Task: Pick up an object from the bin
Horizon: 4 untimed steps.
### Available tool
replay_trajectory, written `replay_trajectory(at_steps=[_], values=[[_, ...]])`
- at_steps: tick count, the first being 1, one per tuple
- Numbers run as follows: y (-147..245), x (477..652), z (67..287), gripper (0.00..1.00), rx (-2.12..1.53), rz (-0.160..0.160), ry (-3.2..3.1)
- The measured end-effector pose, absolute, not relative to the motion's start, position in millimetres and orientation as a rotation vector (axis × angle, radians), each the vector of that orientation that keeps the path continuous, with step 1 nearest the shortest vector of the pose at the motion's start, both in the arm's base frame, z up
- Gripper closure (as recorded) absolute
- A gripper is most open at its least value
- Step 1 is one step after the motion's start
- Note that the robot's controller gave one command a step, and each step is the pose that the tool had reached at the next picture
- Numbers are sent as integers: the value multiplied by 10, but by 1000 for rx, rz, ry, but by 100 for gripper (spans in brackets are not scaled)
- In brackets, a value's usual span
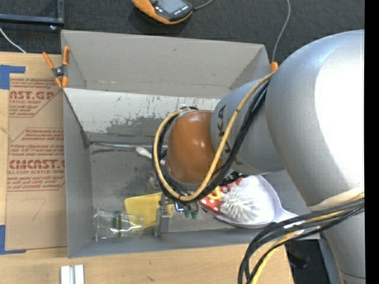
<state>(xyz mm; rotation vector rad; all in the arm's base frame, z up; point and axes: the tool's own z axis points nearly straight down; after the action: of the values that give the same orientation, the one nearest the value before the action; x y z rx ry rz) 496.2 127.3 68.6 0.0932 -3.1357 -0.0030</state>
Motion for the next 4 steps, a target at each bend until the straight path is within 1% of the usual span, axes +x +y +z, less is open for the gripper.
replay_trajectory(at_steps=[1, 2, 4], values=[[1325, 4832, 722, 0, 117, -10, -3156], [1286, 4966, 688, 100, 94, -7, -3137], [1283, 4952, 724, 100, 94, -5, -3133]])
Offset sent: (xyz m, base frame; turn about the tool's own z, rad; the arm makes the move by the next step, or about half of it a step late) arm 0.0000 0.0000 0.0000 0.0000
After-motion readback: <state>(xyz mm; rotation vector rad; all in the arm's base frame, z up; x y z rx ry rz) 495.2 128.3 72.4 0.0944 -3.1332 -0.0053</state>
